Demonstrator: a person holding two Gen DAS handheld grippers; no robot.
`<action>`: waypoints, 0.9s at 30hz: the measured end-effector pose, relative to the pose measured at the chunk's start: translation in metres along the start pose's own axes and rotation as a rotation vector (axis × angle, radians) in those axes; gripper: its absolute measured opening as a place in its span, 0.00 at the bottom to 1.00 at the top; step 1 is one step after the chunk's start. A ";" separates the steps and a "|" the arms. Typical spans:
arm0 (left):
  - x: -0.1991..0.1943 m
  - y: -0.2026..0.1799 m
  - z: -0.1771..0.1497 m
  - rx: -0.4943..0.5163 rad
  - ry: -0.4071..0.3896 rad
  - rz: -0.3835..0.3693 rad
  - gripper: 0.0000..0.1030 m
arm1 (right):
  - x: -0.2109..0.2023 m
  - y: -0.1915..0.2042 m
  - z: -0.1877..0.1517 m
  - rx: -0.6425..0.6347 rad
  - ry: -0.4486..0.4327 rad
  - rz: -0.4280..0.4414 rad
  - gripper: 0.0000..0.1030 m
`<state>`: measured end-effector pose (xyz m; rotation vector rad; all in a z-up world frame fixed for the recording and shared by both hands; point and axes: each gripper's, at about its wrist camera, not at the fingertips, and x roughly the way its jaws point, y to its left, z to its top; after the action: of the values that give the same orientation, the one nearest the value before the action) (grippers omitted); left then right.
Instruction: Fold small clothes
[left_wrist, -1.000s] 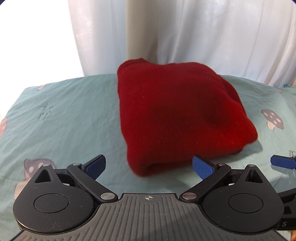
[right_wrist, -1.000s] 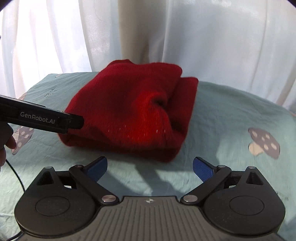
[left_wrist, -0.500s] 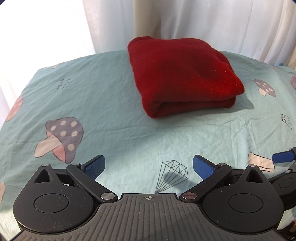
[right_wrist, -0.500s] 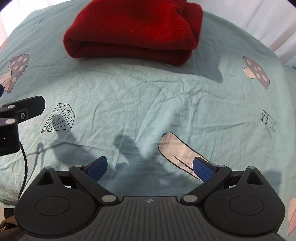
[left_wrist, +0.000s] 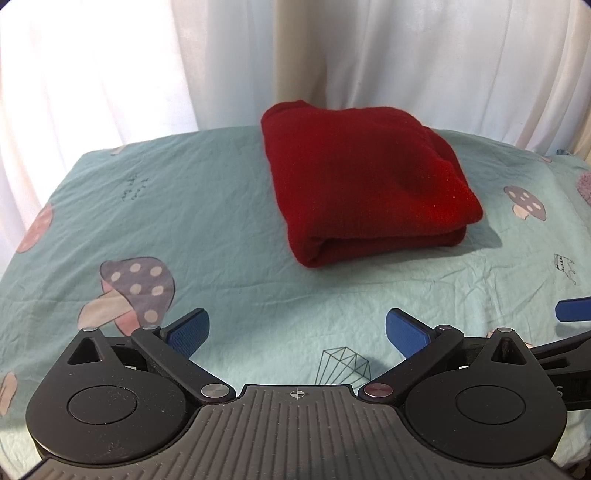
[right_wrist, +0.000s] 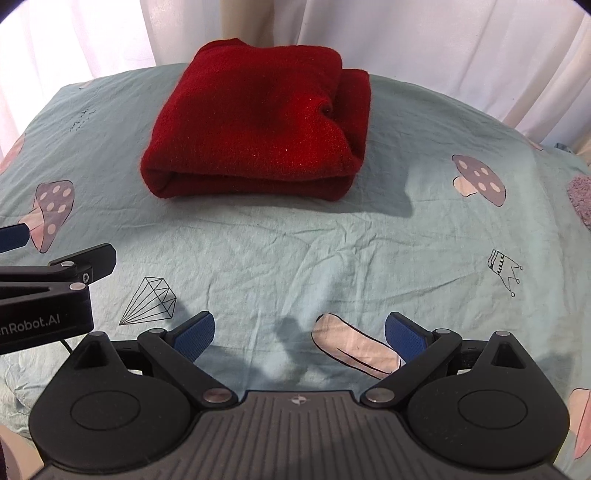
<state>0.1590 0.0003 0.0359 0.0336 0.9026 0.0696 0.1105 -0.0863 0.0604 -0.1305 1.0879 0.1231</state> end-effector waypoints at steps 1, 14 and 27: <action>-0.001 0.000 0.001 -0.002 -0.004 -0.001 1.00 | 0.000 -0.001 0.000 0.004 -0.009 0.002 0.96; 0.002 0.002 0.010 0.004 0.006 0.031 1.00 | -0.003 -0.001 0.007 -0.008 -0.072 -0.019 0.96; 0.006 0.000 0.014 0.018 0.009 0.057 1.00 | 0.004 -0.004 0.010 0.010 -0.061 -0.013 0.96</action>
<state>0.1732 0.0008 0.0398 0.0753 0.9108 0.1148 0.1214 -0.0881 0.0616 -0.1245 1.0265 0.1092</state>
